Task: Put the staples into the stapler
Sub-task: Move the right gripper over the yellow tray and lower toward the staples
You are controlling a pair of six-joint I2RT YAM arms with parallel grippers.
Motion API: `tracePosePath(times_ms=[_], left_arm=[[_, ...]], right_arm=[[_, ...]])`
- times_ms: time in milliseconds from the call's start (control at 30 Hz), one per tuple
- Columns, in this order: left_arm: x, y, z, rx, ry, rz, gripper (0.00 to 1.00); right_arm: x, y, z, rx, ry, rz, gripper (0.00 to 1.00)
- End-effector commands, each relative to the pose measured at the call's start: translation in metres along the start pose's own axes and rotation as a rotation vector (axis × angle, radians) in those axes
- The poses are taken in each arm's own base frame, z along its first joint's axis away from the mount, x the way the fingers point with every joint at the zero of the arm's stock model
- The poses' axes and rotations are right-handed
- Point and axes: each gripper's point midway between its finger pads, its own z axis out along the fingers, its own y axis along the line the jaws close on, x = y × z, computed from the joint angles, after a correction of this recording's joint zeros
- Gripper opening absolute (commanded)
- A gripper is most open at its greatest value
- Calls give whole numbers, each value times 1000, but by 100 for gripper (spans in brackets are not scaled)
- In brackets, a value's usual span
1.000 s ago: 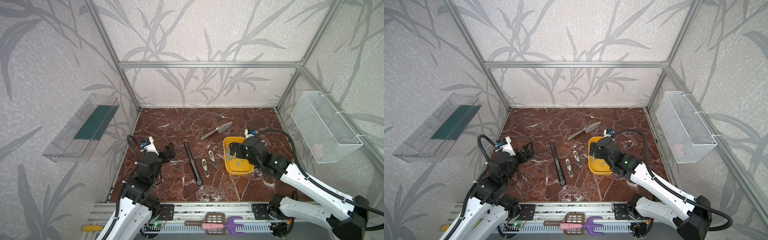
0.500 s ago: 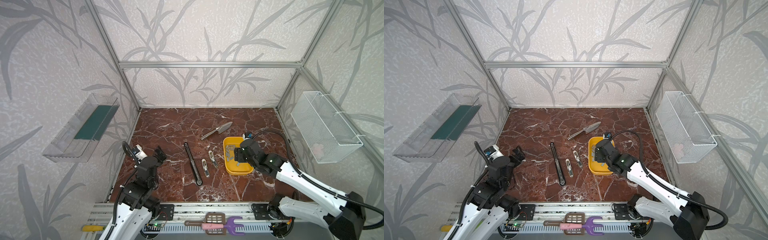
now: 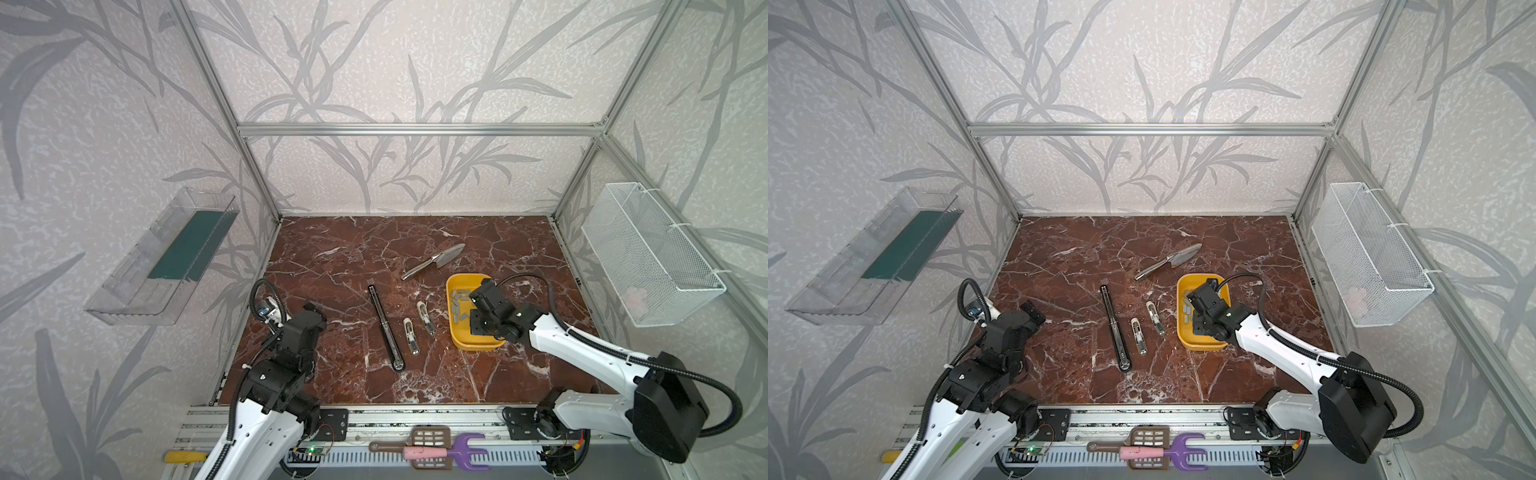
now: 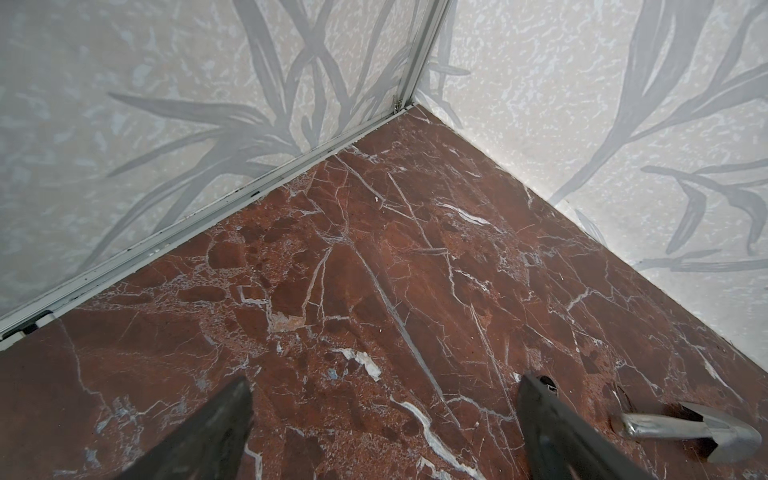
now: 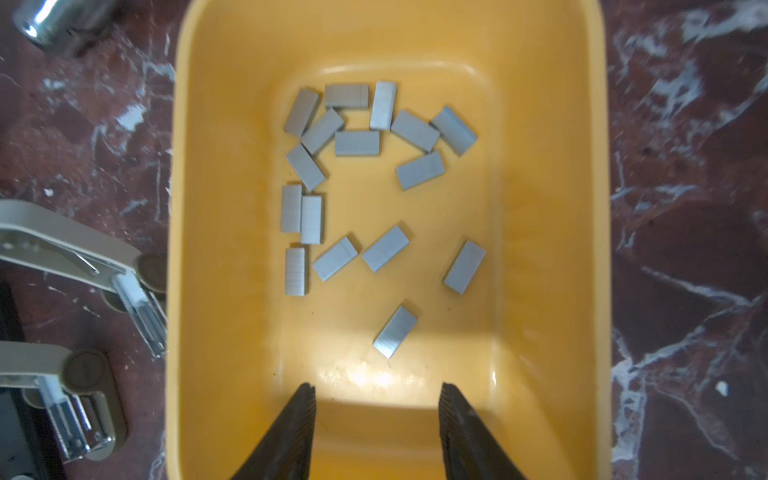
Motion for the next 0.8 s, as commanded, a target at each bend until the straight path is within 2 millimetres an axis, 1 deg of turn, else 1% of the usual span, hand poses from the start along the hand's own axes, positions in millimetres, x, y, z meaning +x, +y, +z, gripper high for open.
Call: tracePosePath(times_ms=[0, 100, 267, 367, 433, 500, 667, 767], left_arm=[[7, 29, -3, -87, -10, -2, 99], [15, 32, -1, -94, 16, 18, 99], [30, 28, 8, -99, 63, 97, 99], [44, 4, 15, 11, 126, 143, 99], [52, -8, 19, 57, 157, 162, 99], [54, -12, 21, 56, 173, 178, 99], [52, -12, 21, 45, 174, 189, 99], [52, -13, 18, 74, 166, 184, 99]], right_arm=[[22, -2, 2, -33, 61, 13, 50], [34, -10, -2, 3, 96, -11, 50], [49, -5, -6, -11, 135, -52, 50], [58, -4, -6, -12, 158, -65, 51], [64, -3, -7, -15, 175, -74, 51], [71, -5, -8, -6, 193, -86, 51], [86, -4, -12, -4, 220, -117, 51], [95, -9, -14, 31, 242, -139, 52]])
